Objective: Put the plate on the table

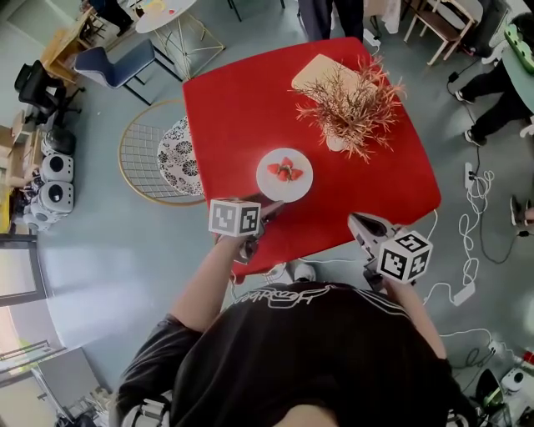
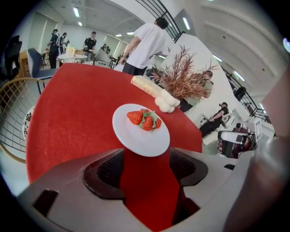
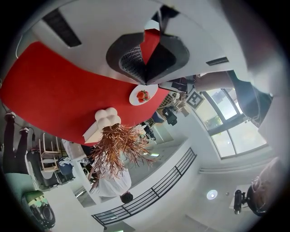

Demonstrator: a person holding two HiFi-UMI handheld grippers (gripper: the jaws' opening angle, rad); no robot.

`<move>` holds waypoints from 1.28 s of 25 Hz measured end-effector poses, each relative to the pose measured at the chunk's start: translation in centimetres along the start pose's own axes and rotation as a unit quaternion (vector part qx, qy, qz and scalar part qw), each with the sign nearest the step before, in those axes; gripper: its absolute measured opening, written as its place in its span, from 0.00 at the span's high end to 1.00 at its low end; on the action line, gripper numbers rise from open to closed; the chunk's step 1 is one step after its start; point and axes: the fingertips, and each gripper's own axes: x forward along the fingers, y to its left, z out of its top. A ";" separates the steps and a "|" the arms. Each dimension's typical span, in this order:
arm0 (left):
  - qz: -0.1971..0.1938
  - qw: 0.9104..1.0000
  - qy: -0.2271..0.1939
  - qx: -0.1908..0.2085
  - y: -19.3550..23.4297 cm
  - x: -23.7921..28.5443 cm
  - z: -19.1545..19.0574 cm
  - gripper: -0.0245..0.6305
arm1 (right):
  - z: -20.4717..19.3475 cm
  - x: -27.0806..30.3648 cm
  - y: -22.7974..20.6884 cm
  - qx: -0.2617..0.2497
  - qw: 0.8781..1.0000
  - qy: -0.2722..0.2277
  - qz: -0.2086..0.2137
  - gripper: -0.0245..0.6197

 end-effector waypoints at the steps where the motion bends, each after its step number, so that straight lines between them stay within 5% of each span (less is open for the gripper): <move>1: 0.002 1.000 -0.003 0.001 0.1 -0.3 -0.2 0.50 | -0.1 -0.1 0.1 0.000 1.000 0.000 -0.001 0.95; 9: -0.018 0.999 -0.037 0.028 -1.8 -3.7 -0.4 0.51 | -0.4 -1.3 2.5 -0.012 1.000 -0.013 -0.002 0.95; 16: -0.115 0.986 -0.108 0.059 -8.5 -10.3 0.8 0.94 | -0.2 -1.8 7.8 -0.032 0.999 -0.035 0.015 0.95; 26: -0.228 0.951 -0.173 0.114 -16.0 -23.1 -1.7 0.95 | 0.5 -4.6 20.0 -0.073 0.992 -0.089 0.043 0.95; 32: -0.237 0.938 -0.198 0.162 -17.3 -29.8 -5.1 0.95 | -0.8 -6.0 28.0 -0.109 0.986 -0.118 0.051 0.95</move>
